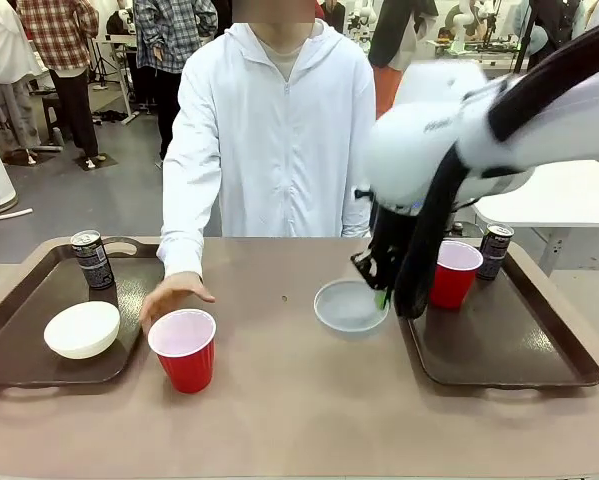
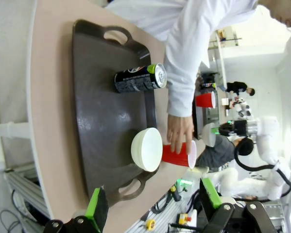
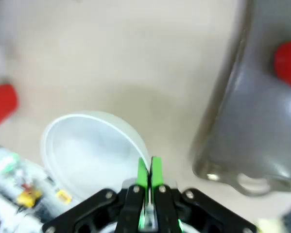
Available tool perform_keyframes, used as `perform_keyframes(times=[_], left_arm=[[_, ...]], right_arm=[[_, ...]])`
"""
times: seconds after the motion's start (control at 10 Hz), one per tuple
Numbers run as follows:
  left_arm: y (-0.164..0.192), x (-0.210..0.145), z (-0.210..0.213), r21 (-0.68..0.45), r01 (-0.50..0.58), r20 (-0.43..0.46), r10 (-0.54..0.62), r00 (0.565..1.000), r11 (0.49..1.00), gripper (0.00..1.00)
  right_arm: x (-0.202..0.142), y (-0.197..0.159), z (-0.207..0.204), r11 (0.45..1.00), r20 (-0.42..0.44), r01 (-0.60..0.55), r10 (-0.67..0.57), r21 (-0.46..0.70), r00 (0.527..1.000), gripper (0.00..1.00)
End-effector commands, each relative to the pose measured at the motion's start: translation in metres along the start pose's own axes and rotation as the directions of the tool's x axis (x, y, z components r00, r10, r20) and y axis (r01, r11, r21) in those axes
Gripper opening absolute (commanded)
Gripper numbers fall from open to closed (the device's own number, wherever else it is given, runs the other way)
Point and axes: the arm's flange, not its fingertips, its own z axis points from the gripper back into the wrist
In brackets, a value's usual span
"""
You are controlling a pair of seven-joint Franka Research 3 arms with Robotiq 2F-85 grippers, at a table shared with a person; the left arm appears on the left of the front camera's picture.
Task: Prepare tableware on both trays.
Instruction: Pick up a Picnic Bowl from the table and place it on a Handle tray.
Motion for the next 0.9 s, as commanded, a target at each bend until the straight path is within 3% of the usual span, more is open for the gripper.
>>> perform_keyframes(times=[0.0, 0.3, 0.6, 0.8], left_arm=[[-0.002, -0.002, 0.000, -0.009, 0.001, 0.010, 0.000, 1.000, 1.000, 1.00], [-0.002, -0.002, 0.000, -0.009, 0.001, 0.010, 0.000, 1.000, 1.000, 1.00], [-0.002, -0.002, 0.000, -0.009, 0.001, 0.010, 0.000, 1.000, 1.000, 1.00], [-0.002, -0.002, 0.000, -0.009, 0.001, 0.010, 0.000, 1.000, 1.000, 1.00]], right_arm=[[-0.040, -0.023, 0.023, 0.999, 0.048, -0.030, 0.029, 0.031, 0.998, 0.00], [-0.082, -0.096, 0.023, 0.996, 0.025, -0.082, 0.082, -0.018, 0.996, 0.00], [-0.093, -0.177, 0.012, 1.000, 0.100, -0.013, 0.012, 0.018, 0.995, 0.00], [-0.095, -0.213, 0.002, 0.999, 0.157, 0.018, -0.025, 0.049, 0.987, 0.00]])
